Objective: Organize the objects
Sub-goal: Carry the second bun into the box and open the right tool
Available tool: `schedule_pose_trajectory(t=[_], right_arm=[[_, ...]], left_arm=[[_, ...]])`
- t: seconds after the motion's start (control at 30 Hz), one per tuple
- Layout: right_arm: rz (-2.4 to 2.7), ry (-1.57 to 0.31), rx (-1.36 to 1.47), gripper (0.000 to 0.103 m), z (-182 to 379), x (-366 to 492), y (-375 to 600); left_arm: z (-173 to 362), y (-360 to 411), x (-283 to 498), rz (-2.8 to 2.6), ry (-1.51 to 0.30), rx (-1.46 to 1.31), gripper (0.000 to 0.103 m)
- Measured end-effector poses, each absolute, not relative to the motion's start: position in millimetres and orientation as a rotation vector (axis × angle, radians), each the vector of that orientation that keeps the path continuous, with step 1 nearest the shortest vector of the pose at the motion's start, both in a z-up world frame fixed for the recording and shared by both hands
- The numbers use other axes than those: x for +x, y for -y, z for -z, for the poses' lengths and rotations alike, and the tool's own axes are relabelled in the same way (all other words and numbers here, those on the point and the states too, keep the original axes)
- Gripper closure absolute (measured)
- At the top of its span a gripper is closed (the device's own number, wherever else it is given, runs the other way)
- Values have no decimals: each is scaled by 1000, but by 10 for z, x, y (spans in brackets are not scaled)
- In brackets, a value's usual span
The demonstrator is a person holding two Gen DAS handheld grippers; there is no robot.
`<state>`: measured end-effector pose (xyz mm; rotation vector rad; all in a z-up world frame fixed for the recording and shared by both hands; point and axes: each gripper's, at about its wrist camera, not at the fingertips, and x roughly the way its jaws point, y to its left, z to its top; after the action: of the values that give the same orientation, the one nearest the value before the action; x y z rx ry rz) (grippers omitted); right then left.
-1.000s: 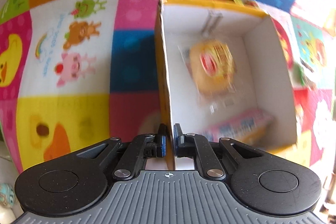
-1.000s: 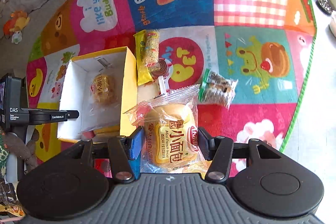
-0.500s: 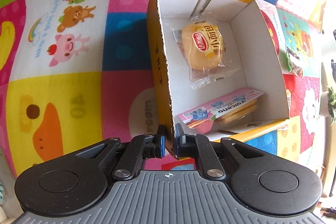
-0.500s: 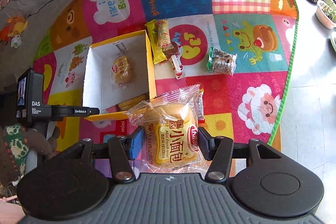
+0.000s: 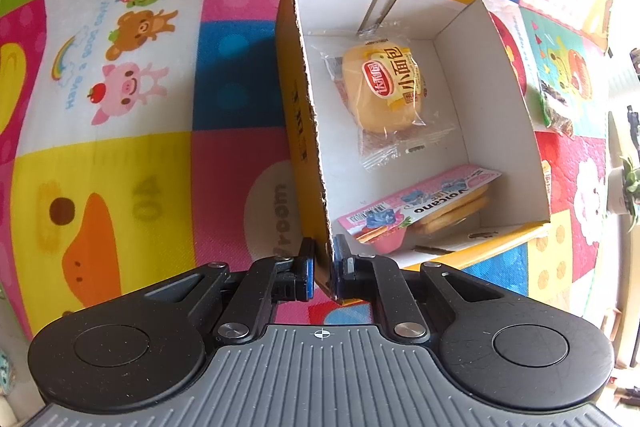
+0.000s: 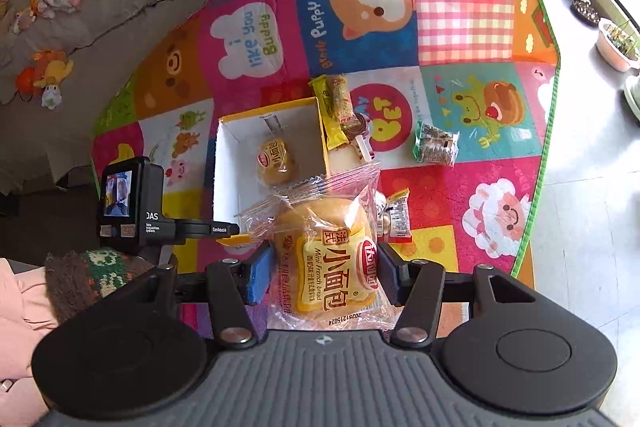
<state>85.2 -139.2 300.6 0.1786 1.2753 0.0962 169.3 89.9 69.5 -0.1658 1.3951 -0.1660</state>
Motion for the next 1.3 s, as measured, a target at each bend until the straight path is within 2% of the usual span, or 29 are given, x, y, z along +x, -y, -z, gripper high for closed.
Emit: schedule_pose_trajectory(t=[0.4,0.57,0.63,0.67,0.83,1.0,1.3], right_arm=[[-106,-1271,183,49,-3098,1279,1105],[-138,-1202,187,49,-3142,1620,768],[-142,-1189,232,45,-3142,1748,689],[-150,-1190,266,40,-3143,1794,678],[-143,-1180,298,33,-3137,1821,855],[-13,-1234,341,28,-2866,1740,1401],[254,-1460,391,27,-1919,1188,2432]], left_arm=[[-647,-989,1639,174,-1375,-249,90],[-638,-996,1635,168,-1373,-264,90],[-635,-1004,1634,169,-1373,-268,90],[-634,-1010,1632,170,-1372,-270,90],[-626,-1025,1633,169,-1370,-286,89],[-625,-1020,1656,160,-1380,-290,89],[-589,-994,1707,150,-1395,-279,89]])
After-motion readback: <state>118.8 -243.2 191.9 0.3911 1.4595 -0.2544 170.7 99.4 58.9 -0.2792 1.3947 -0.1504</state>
